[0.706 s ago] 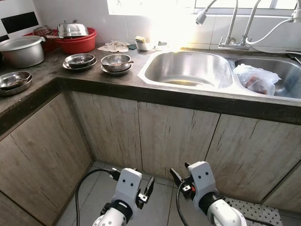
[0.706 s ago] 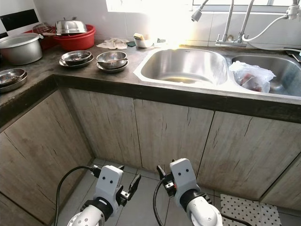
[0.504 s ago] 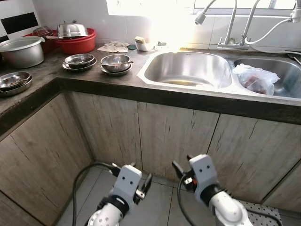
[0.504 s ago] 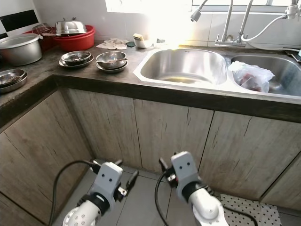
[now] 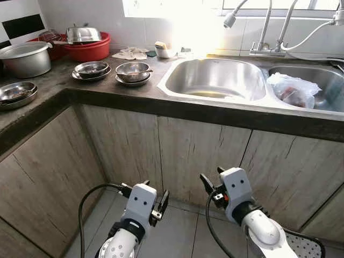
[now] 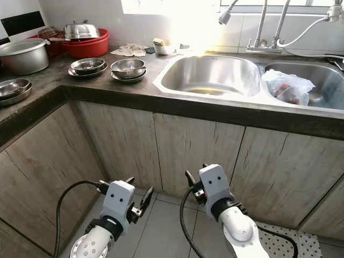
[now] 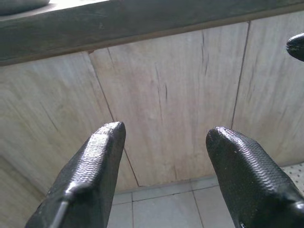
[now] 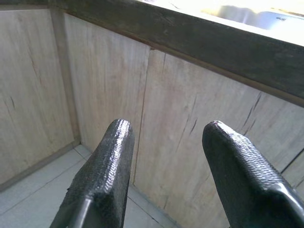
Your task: Kitchen organization
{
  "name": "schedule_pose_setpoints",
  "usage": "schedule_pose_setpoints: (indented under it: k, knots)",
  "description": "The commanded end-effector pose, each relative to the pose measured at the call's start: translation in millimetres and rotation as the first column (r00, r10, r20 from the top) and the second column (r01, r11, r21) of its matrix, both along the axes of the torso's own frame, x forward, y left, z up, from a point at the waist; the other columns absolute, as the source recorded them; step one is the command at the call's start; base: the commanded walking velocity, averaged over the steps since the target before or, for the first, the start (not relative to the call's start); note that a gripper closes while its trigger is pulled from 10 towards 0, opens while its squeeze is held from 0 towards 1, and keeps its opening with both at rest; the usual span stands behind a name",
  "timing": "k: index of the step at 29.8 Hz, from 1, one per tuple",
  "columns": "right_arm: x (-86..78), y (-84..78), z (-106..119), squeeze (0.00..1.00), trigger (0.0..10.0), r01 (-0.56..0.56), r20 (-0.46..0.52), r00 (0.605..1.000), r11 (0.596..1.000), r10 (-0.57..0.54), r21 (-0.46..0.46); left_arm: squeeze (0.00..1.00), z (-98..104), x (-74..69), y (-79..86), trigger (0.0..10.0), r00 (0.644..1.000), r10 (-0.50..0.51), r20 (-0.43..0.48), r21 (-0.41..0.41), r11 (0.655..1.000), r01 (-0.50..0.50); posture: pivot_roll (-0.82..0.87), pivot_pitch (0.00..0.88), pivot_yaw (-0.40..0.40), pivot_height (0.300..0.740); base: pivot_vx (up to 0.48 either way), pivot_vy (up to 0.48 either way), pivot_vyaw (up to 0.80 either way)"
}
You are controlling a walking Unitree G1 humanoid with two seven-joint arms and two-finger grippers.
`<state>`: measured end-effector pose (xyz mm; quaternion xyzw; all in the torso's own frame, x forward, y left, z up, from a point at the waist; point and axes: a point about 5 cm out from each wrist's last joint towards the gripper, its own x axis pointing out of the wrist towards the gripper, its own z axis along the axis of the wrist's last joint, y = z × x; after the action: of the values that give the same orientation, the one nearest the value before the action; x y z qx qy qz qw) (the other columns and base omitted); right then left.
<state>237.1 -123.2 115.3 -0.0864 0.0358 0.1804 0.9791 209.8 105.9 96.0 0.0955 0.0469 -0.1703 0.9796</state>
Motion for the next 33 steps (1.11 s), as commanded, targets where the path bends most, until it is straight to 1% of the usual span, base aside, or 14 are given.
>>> schedule_pose_setpoints:
  k: [1,7,11,15,17,21,30,33]
  knots:
    - [2.0,4.1,3.8,0.00,10.0,-0.012,0.014,1.000,1.000,0.012,0.009,0.00,0.2,0.2,1.3,10.0,1.000,0.013,0.004,-0.008,1.000,-0.013,0.01,0.000,-0.001,0.740,0.000,0.000,0.00]
    - [2.6,8.2,3.6,0.00,10.0,-0.023,0.009,1.000,0.999,0.022,0.026,0.00,0.2,0.2,2.3,10.0,1.000,0.024,0.005,-0.009,1.000,-0.024,0.01,0.000,-0.001,0.740,0.000,0.000,0.00]
    - [2.2,9.2,2.8,0.00,10.0,-0.024,0.006,1.000,0.999,0.023,0.029,0.00,-0.4,1.3,3.6,10.0,0.999,0.035,0.001,-0.007,0.999,-0.035,0.01,0.000,0.002,0.740,0.120,0.000,0.80]
    - [2.6,10.4,1.7,0.00,10.0,-0.020,0.000,1.000,0.999,0.020,0.038,0.00,0.0,2.8,4.0,10.0,0.999,0.038,0.000,-0.006,0.999,-0.038,0.01,0.000,-0.001,0.740,0.326,0.000,0.69]
    - [3.6,10.1,-0.1,0.00,10.0,-0.001,-0.015,1.000,0.999,0.002,0.049,0.00,0.3,3.0,4.6,10.0,0.999,0.041,0.001,-0.005,0.999,-0.041,0.01,0.000,0.001,0.740,0.337,0.000,0.00]
    - [4.0,10.0,-1.0,0.00,10.0,0.002,-0.012,1.000,0.999,-0.001,0.049,0.00,0.1,3.2,4.3,10.0,0.999,0.037,0.001,-0.004,0.999,-0.037,0.02,0.000,0.002,0.740,0.332,0.000,0.00]
    - [3.1,13.3,-0.4,0.00,10.0,-0.017,0.000,1.000,0.999,0.017,0.046,0.00,0.4,4.5,3.8,10.0,0.999,0.034,0.001,-0.002,0.999,-0.034,0.02,0.000,0.001,0.740,0.342,0.000,0.00]
    - [2.4,14.7,-0.3,0.00,10.0,-0.025,0.007,1.000,0.999,0.025,0.044,0.00,0.4,4.6,3.2,10.0,0.999,0.033,0.001,-0.001,0.999,-0.033,0.02,0.000,0.002,0.740,0.342,0.000,0.80]
